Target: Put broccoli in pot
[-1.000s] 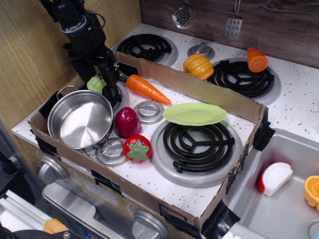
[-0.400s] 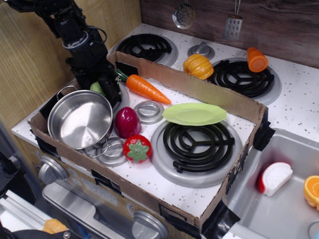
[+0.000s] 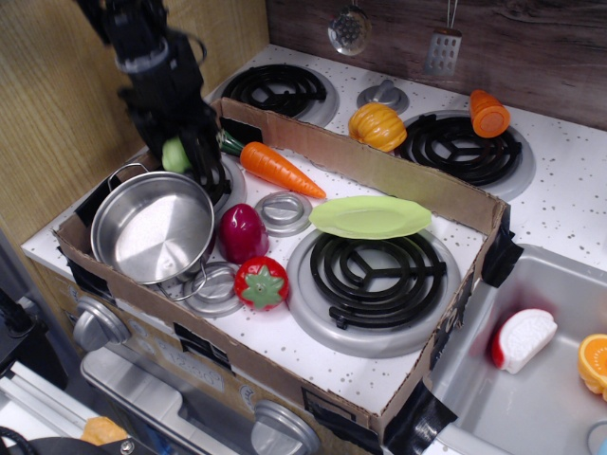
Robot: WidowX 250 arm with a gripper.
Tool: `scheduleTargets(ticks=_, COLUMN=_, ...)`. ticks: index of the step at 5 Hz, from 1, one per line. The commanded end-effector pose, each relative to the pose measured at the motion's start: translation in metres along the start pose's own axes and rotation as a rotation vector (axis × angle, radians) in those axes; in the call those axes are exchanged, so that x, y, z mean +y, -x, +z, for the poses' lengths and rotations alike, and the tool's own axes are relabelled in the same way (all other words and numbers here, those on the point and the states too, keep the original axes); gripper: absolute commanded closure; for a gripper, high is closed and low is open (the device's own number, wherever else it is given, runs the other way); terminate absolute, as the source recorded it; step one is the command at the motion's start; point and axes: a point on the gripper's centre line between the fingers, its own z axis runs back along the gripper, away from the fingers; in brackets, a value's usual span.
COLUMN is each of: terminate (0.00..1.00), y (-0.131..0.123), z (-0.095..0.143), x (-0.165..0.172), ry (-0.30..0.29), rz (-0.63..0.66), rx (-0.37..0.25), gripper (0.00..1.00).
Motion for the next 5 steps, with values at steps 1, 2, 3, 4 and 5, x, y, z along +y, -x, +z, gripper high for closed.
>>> scheduleTargets(ticks=1, terminate=0.00, y=-0.027, z=0.078, x=-0.006, ry=-0.167, rz=-0.028, rx=-0.053, gripper=1.00)
scheduleTargets(ticks=2, terminate=0.00, y=-0.007, z=0.086, x=-0.005, ry=-0.184, rz=0.056, rx=-0.086, gripper=1.00)
scheduleTargets(ticks=3, terminate=0.00, y=0.020, z=0.073, x=-0.003, ry=-0.151, rz=0.154, rx=-0.069, gripper=1.00)
scheduleTargets(ticks=4, terminate=0.00, y=0.038, z=0.060, x=0.004, ry=-0.102, rz=0.192, rx=-0.038, gripper=1.00)
scheduleTargets(ticks=5, terminate=0.00, y=0.050, z=0.048, x=0.006, ry=-0.068, rz=0.225, rx=-0.023, gripper=1.00)
